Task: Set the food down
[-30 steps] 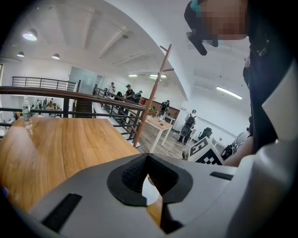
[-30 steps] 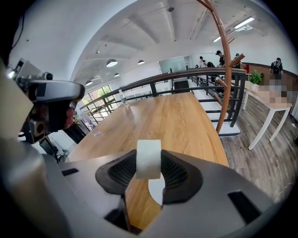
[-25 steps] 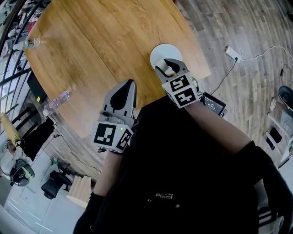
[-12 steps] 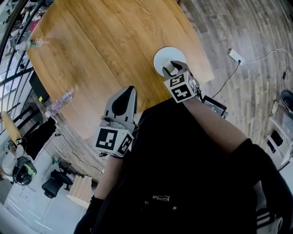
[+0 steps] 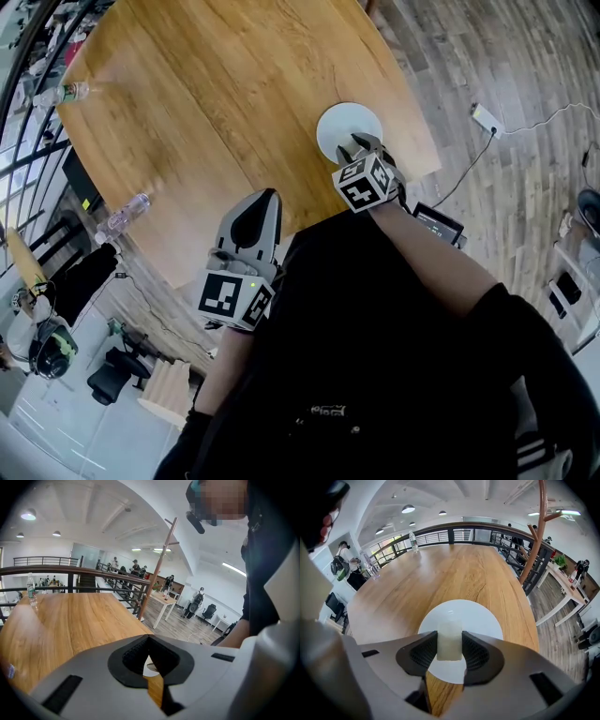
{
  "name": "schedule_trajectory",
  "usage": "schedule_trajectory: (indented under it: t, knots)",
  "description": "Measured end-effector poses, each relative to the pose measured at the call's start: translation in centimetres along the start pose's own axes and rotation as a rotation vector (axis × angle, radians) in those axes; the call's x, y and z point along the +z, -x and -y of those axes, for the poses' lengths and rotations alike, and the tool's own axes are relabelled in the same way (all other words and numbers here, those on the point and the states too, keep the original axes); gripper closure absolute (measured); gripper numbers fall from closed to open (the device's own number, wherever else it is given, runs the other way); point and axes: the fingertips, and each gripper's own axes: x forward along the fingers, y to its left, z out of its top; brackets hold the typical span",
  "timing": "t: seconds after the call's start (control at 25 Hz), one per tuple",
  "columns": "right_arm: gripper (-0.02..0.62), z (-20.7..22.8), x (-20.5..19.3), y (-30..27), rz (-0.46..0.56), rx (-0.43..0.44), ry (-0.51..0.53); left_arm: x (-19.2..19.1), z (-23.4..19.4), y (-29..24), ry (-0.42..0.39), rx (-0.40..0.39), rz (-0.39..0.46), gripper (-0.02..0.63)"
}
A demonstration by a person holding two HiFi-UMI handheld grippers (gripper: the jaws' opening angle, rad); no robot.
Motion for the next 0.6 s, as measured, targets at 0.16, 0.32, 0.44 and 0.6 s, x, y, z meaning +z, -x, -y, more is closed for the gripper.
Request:
schedule_trajectory:
  t: [0.16,0.32,0.44,0.6]
  knots:
    - [0.428,0.2,-0.7,-0.9,-0.030,-0.008,0.027,-0.4,0.2,0.1,-0.004,-0.002,-0.007,0.603]
    - [0.426,0.2,-0.7,-1.4,-0.043,-0.008,0.044,-0.5,0.1,0.2,-0.003,-0.002,-0.001,0.603]
    - [0.425,0.0,-0.6,-1.6,-0.049,-0.004,0.050,-0.5,-0.2,0.3,0.014,0.009,0.005,0.603]
    - [0.377,0.4,-0.4,-1.6,-0.053,-0.016,0.042,-0.3,-0.3,0.3,0.018,0.011,0.017,0.603]
